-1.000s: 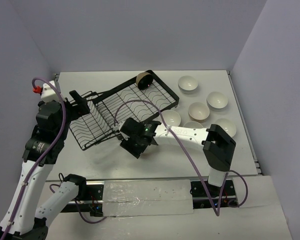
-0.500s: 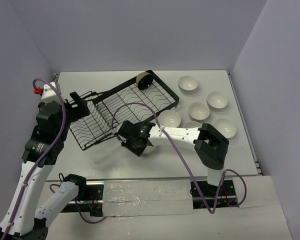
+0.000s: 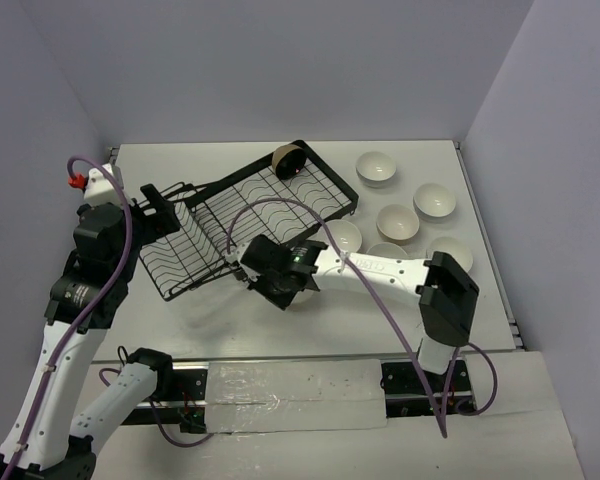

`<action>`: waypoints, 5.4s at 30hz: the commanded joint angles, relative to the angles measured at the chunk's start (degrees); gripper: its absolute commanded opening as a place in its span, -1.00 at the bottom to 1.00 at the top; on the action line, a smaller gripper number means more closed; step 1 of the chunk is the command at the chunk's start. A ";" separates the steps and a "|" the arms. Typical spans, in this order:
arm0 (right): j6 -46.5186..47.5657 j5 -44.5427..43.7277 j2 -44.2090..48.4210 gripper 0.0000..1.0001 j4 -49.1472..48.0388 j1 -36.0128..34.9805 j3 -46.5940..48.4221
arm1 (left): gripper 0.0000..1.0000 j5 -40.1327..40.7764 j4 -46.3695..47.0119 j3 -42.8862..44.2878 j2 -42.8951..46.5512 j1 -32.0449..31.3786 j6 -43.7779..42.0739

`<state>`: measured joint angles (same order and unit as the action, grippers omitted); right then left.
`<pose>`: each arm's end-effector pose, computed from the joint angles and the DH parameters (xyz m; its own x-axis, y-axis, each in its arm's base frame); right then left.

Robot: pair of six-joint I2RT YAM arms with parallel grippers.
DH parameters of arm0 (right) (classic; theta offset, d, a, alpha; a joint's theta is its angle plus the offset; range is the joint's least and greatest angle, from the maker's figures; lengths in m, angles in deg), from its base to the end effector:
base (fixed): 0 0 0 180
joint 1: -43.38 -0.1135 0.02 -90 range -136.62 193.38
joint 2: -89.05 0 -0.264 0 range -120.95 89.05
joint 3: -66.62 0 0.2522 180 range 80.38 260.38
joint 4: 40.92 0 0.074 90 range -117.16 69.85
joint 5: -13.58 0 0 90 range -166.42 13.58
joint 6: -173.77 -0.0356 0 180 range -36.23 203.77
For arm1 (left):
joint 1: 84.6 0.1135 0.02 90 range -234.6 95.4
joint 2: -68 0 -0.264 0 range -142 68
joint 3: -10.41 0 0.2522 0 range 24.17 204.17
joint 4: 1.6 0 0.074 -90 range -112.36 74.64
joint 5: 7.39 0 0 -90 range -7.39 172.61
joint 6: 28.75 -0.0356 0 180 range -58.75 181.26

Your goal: Load the bowls into the dish rack

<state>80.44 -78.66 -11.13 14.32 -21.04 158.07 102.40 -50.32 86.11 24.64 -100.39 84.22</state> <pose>0.1584 0.3277 0.2366 -0.4392 -0.7832 -0.4401 -0.8698 0.4932 -0.0096 0.1421 -0.0277 0.3994 -0.2278 -0.3172 -0.9206 -0.1580 0.9450 -0.2865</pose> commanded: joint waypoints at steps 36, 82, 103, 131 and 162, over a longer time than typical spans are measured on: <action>-43.50 35.99 -6.77 -1.00 -82.94 42.27 -2.72 | 0.99 1.12 -1.78 1.00 0.20 -0.20 1.30; -63.02 31.33 -30.16 -1.00 -110.64 46.93 -0.78 | 0.99 2.80 -3.62 1.96 -1.56 -0.20 1.82; -62.85 21.05 -25.51 -0.75 -111.44 47.02 -10.01 | 0.99 2.53 -3.89 1.88 -1.12 -0.20 2.35; -25.16 10.18 8.23 0.38 -50.34 45.70 -12.21 | 0.99 0.69 -0.90 0.47 -0.59 -0.20 0.95; -19.34 3.65 31.64 0.10 -14.05 43.77 -35.68 | 0.99 -4.41 4.99 -4.63 -0.24 -2.14 -0.55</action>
<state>60.72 -74.79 21.80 2.60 23.96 121.33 98.73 -46.14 81.54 23.73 -102.23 84.46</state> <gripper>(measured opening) 0.554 0.991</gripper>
